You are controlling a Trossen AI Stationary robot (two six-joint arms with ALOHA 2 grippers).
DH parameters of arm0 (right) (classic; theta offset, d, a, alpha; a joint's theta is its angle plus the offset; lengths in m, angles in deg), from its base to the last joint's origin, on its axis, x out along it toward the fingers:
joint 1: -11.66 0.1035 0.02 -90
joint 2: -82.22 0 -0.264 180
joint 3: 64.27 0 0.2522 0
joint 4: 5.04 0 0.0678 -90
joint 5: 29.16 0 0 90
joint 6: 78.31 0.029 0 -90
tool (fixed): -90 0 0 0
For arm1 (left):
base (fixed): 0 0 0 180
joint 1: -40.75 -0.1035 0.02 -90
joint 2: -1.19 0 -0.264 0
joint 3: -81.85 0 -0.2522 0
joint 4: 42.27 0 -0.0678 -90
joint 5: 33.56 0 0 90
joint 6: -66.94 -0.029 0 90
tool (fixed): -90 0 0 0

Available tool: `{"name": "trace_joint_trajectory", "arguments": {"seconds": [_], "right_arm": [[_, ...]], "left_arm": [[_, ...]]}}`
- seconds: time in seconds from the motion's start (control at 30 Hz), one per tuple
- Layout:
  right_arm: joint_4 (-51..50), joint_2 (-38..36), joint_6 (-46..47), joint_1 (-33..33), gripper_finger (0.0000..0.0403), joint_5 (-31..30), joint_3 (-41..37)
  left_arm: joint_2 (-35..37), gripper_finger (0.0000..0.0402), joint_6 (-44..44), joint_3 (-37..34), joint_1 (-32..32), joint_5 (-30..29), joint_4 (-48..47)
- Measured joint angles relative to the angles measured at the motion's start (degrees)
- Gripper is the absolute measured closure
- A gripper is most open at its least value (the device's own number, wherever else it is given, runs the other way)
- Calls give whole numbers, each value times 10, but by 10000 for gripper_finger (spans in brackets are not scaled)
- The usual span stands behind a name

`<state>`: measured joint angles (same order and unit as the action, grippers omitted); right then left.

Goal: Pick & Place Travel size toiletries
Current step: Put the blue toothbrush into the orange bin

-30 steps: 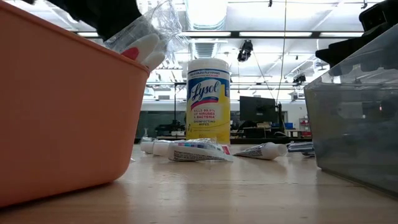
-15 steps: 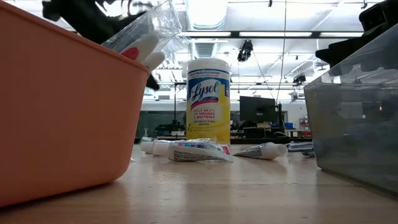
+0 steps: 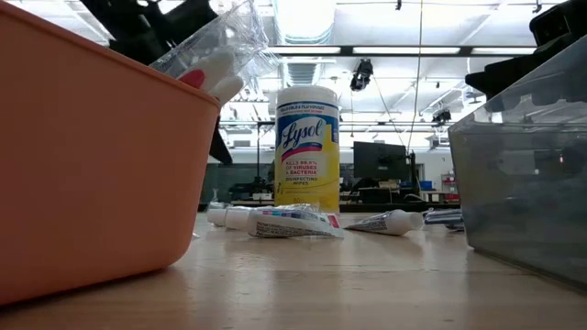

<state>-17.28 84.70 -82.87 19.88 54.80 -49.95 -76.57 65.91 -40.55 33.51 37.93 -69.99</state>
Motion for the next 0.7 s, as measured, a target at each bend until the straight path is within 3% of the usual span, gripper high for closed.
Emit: {"name": "trace_joint_trajectory", "arguments": {"seconds": [0.7], "right_arm": [[0,-1,0,0,220,0,0]], "left_arm": [[-137,255,-162,17,-47,11,60]]}}
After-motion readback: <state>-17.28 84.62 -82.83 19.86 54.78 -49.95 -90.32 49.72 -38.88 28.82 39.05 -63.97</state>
